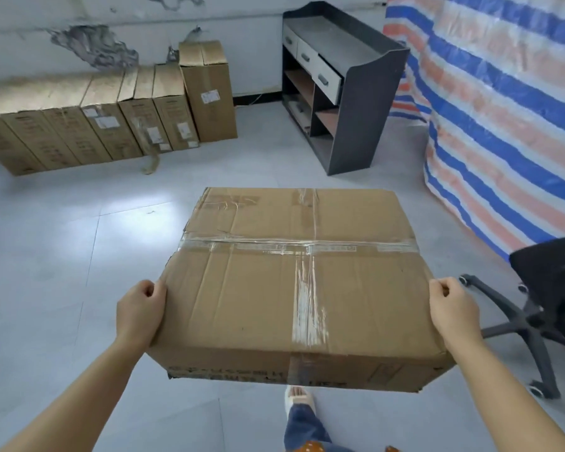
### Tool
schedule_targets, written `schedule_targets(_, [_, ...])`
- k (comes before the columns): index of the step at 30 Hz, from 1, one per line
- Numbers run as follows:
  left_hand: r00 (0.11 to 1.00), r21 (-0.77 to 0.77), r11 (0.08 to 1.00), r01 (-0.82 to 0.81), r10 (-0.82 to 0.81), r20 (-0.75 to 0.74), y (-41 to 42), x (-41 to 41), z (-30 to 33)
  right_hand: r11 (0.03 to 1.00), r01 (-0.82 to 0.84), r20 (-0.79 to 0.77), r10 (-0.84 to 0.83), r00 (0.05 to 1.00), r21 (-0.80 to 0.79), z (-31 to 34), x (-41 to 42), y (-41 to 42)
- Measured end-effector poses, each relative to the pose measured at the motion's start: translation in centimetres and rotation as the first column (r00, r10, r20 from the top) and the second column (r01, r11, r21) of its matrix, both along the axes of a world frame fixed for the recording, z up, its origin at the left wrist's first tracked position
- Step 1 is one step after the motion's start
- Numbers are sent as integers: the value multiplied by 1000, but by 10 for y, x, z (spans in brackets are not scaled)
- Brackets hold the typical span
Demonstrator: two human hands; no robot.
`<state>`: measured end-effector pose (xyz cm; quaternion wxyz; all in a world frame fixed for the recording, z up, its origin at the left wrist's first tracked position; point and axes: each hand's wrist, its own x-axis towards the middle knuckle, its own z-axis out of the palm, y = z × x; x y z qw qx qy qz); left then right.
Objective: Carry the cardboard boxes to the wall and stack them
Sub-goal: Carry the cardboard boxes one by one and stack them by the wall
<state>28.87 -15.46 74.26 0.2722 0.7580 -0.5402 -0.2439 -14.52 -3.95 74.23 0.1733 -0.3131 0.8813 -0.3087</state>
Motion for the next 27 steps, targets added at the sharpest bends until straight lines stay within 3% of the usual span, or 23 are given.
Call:
schedule_targets(4, [999, 15, 999, -35, 35, -26, -64, -15, 3, 999, -50, -3, 50, 999, 8, 8, -18, -86])
schedule_targets(9, [980, 30, 980, -196, 197, -41, -117, 15, 8, 983, -186, 9, 186, 983, 7, 17, 7, -200])
schedule_targets(18, [926, 5, 927, -376, 376, -40, -234, 130, 6, 924, -377, 47, 380, 924, -69, 11, 131, -404])
schedule_targets(27, [889, -26, 889, -457, 456, -48, -404, 245, 30, 913, -401, 42, 405, 914, -72, 7, 254, -597])
